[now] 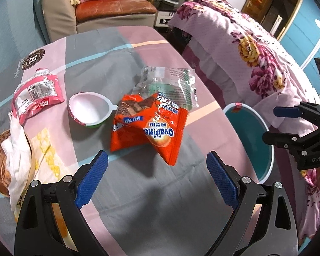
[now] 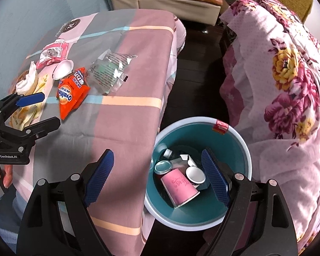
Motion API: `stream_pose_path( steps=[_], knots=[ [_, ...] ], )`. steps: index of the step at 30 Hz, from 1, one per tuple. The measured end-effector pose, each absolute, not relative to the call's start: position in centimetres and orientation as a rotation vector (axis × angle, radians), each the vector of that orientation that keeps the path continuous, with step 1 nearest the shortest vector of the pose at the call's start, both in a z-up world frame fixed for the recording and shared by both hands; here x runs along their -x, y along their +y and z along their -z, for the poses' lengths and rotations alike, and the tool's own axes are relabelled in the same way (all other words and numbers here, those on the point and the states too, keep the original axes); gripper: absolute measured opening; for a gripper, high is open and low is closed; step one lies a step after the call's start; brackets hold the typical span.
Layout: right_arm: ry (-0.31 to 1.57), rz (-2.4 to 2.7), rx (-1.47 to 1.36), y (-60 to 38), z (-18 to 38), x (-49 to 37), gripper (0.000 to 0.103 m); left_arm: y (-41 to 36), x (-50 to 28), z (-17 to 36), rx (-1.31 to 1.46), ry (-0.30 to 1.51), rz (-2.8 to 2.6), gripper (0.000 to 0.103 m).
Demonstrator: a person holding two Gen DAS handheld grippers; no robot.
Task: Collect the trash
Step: 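Move both grippers back over the table toward the Ovaltine wrapper, then grasp the orange Ovaltine wrapper with the left gripper while the right grasps the clear bag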
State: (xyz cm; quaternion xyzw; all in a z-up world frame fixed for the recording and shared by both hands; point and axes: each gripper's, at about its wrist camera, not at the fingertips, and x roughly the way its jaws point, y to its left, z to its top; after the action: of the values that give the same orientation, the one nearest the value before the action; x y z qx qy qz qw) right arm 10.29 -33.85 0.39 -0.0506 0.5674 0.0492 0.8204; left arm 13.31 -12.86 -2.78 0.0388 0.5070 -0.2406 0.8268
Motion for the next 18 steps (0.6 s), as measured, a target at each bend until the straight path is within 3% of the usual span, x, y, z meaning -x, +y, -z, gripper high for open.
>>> stream_pose_path(
  steps=[18],
  knots=[
    [1.236, -0.131, 0.112, -33.9, 0.6, -13.3, 0.080, -14.1, -16.6, 4.3, -0.110, 1.099, 0.510, 0.094]
  ],
)
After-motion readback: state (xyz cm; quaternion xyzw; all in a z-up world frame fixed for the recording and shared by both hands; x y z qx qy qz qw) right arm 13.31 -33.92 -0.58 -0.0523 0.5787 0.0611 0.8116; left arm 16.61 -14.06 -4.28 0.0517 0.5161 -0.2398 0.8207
